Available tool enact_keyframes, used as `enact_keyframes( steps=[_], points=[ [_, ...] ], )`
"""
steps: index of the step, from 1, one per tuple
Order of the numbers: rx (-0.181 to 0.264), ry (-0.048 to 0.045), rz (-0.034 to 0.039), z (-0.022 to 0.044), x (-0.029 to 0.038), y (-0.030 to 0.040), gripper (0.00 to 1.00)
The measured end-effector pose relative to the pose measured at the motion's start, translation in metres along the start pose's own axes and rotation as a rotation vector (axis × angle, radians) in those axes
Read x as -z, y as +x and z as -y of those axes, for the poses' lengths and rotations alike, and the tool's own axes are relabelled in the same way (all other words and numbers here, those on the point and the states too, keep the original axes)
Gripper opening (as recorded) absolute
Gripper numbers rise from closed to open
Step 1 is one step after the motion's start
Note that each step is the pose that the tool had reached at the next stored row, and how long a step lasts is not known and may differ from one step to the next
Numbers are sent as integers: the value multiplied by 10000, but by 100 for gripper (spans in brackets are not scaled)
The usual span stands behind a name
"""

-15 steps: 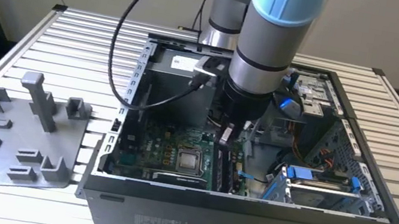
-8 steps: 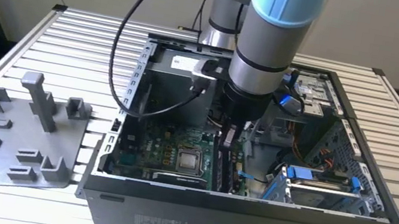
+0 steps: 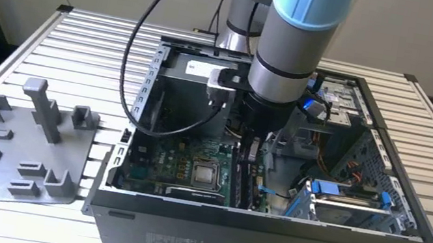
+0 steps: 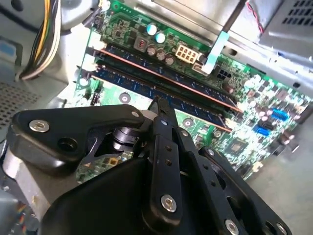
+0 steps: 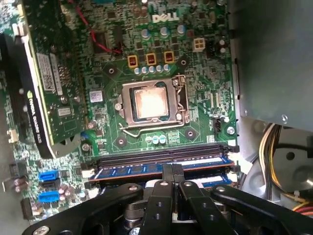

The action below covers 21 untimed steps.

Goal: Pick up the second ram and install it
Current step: 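Press down the second ram until it locks into place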

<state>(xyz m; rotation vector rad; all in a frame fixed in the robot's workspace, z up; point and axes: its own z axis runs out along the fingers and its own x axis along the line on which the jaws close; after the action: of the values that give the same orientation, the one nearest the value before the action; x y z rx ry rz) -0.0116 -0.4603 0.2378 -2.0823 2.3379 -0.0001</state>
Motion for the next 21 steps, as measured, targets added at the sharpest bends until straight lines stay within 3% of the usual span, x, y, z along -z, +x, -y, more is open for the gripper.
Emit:
enact_keyframes(
  steps=[5, 11, 21],
  points=[
    [779, -5, 6, 0, -4, 0, 11],
    [796, -5, 17, 0, -9, 1, 11],
    [804, -9, -1, -1, -178, 4, 11]
  ],
)
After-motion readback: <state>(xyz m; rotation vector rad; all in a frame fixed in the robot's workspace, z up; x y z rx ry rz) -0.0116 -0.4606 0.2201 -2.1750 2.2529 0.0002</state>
